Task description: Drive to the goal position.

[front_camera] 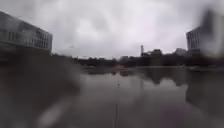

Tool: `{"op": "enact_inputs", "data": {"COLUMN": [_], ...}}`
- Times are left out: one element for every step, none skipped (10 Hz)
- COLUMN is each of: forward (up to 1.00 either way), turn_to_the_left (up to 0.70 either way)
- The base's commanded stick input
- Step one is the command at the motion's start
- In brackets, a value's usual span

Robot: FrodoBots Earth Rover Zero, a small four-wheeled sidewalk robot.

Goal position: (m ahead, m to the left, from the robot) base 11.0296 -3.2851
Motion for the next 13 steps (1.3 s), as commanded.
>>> {"op": "enact_inputs", "data": {"forward": [0.7, 0.7, 0.7, 0.7, 0.7, 0.7, 0.7, 0.7, 0.7, 0.7, 0.7, 0.7, 0.7], "turn_to_the_left": [0.0, 0.0, 0.0, 0.0, 0.0, 0.0, 0.0, 0.0, 0.0, 0.0, 0.0, 0.0, 0.0]}}
